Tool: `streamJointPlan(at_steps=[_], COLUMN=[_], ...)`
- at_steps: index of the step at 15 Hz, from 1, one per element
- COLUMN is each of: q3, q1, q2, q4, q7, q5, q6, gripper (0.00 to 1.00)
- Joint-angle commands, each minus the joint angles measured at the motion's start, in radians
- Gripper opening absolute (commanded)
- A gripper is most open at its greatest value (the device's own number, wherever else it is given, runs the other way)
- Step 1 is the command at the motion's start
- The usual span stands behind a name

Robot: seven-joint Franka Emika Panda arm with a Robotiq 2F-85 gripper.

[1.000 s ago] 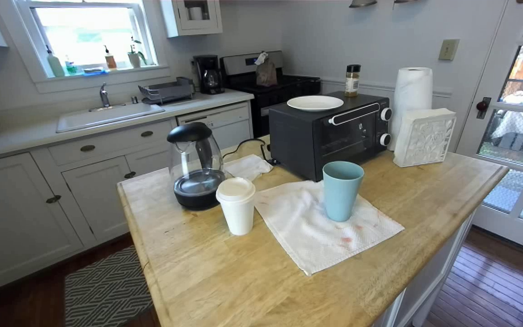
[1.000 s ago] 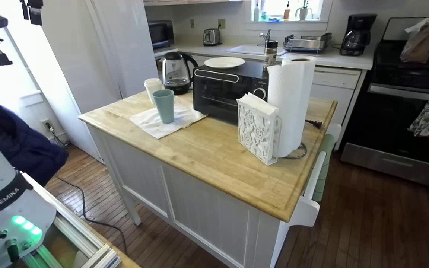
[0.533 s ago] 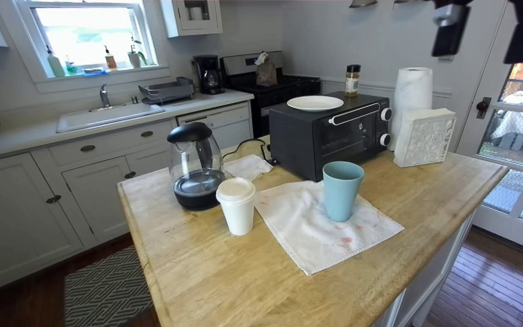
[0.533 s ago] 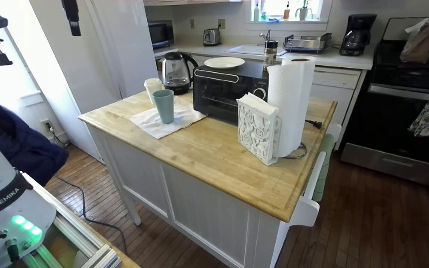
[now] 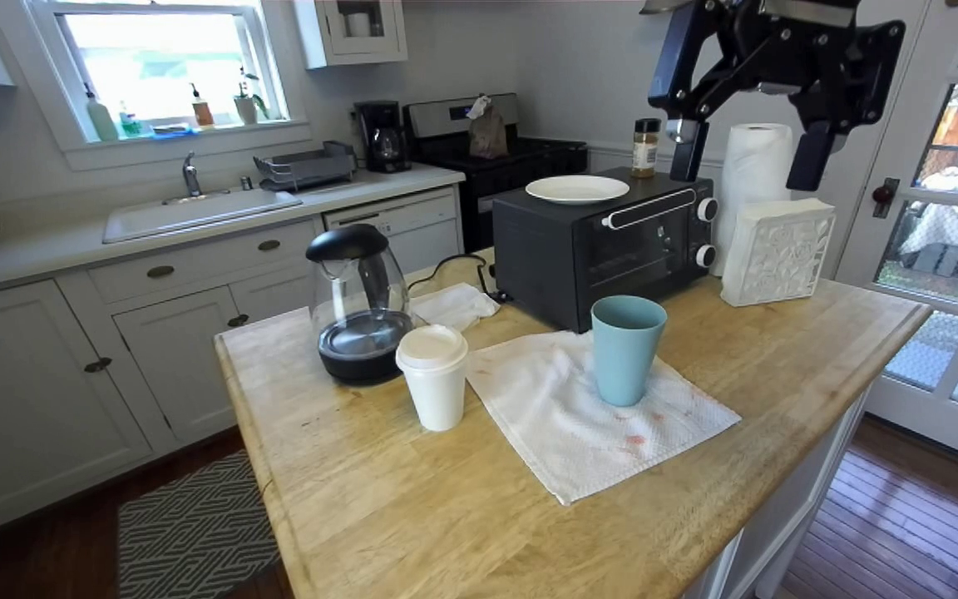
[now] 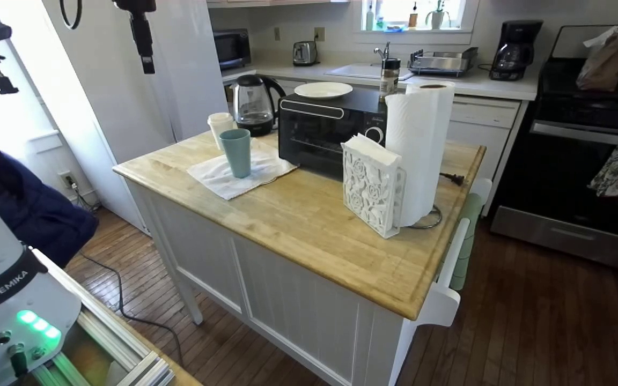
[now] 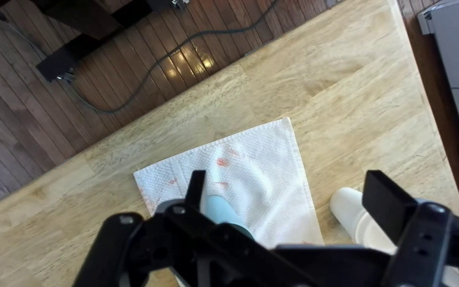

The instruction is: Flip the blue cup over on the towel

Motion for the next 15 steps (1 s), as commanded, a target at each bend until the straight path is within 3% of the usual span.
streamJointPlan(at_steps=[1,7,11,12,15], q3=[0.008,0.01,-0.013,-0.021,-0.027], q1=[0.004,-0.034,-0.033,-0.014,-0.014], q2=[0.005,0.099,0.149,0.13,0.151], q4=[-0.017,-0.075,-0.103,-0.093,-0.096], q7=[0.025,0.016,0.014,0.002,0.002], q5=[-0.078,-0.439,-0.52,-0.477,-0.496], q6=[0.071,0.312,0.387,0.347,0.361], gripper=[1.0,1.0,1.0,1.0,1.0])
